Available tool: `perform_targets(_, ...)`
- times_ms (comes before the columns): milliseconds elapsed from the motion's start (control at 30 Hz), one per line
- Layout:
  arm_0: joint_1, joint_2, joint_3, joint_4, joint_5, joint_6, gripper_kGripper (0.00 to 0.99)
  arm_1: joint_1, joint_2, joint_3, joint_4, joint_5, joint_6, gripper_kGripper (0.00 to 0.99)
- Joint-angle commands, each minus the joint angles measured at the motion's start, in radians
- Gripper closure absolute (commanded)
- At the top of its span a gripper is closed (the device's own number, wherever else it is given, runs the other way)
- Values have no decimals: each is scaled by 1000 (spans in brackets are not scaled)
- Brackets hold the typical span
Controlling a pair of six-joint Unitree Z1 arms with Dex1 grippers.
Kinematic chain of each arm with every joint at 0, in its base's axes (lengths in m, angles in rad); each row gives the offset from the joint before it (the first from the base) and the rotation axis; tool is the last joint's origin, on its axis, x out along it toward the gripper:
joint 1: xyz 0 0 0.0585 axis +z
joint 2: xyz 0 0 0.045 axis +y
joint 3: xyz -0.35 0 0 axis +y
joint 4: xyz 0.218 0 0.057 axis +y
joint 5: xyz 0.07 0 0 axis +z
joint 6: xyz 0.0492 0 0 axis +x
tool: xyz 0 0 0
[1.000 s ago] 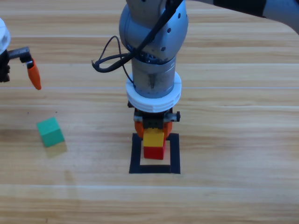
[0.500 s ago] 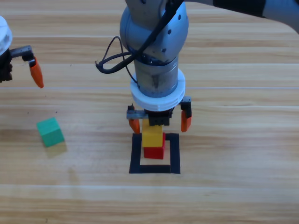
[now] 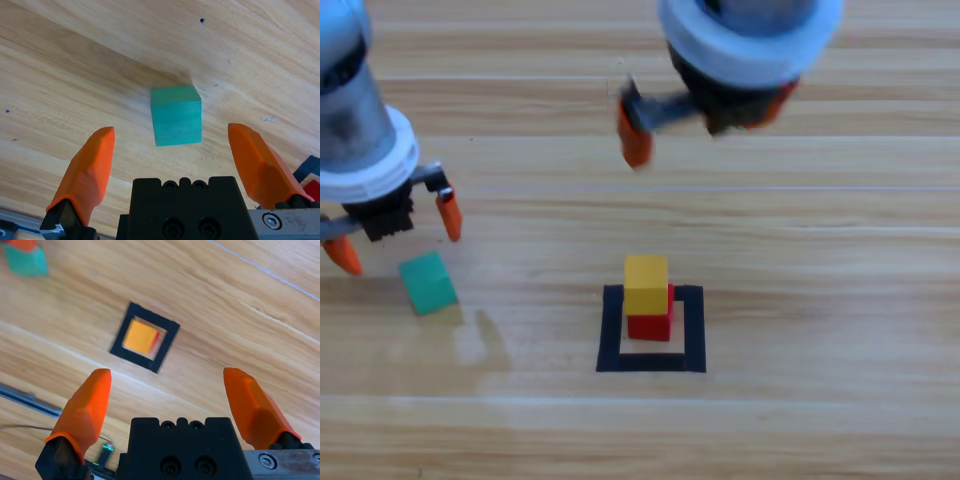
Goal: Stack the blocks in the rectangular block: red at the bottom, yellow in the middle, green on top
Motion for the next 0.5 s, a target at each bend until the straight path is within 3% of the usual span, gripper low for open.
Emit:
perform_targets(33, -41, 48, 33, -37, 16, -12, 27, -80, -552, 895, -781, 248, -231, 2)
perform_targets(100, -41, 57, 33, -43, 16, -12, 25, -124, -709, 1117, -952, 351, -318, 2)
perform_targets(200, -41, 68, 44, -62, 17, -7, 22, -170, -845, 1244, -954, 375, -412, 1)
perform_targets(300, -41, 83, 59, -86, 14, 14, 22, -221, -1033, 1375, -945, 458, -590, 0)
perform_targets(400, -41, 98, 74, -115, 9, 51, 24, -223, -1099, 1418, -933, 466, -682, 0)
perform_targets(500, -39, 103, 79, -126, 5, 68, 24, -223, -1056, 1412, -911, 481, -755, 0)
